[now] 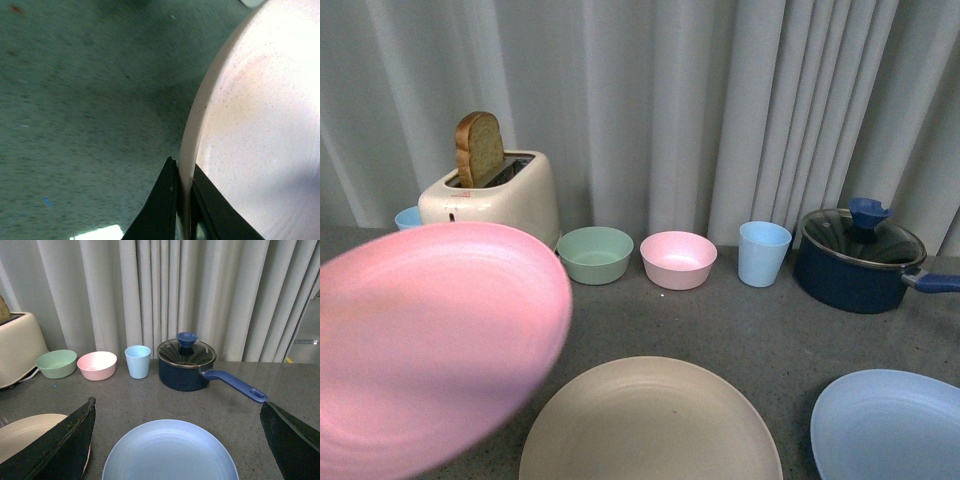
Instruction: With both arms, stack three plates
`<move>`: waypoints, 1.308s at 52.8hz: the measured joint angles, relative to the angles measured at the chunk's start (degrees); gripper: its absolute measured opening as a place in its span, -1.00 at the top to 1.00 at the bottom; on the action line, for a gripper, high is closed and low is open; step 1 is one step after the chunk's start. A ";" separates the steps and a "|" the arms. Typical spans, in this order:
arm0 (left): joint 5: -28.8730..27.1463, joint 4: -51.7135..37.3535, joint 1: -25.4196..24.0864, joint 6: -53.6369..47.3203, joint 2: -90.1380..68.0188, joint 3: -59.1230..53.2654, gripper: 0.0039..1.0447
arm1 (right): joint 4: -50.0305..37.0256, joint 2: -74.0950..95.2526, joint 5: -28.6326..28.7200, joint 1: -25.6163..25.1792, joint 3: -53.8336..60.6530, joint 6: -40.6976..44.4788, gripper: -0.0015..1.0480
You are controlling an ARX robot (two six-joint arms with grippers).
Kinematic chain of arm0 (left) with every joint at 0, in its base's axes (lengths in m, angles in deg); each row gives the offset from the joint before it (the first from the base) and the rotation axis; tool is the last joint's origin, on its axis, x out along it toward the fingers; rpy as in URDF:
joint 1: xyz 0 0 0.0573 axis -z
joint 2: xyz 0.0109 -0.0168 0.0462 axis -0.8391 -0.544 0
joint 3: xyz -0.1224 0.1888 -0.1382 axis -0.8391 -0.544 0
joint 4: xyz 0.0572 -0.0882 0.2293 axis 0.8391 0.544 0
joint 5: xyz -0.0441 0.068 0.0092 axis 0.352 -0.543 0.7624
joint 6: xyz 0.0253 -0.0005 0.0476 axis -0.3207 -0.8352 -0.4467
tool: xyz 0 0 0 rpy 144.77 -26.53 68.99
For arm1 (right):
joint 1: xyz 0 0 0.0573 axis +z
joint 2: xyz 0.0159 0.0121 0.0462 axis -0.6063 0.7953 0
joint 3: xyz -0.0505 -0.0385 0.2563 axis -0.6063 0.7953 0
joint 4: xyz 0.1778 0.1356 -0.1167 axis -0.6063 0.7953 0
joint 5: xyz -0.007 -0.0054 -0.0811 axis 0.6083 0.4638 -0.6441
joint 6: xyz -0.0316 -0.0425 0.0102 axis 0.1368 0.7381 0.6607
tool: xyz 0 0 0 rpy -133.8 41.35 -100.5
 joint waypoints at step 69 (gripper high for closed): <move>-23.06 -12.68 31.69 17.03 -10.34 0.37 0.93 | 0.00 0.00 0.00 0.00 0.00 0.00 -0.86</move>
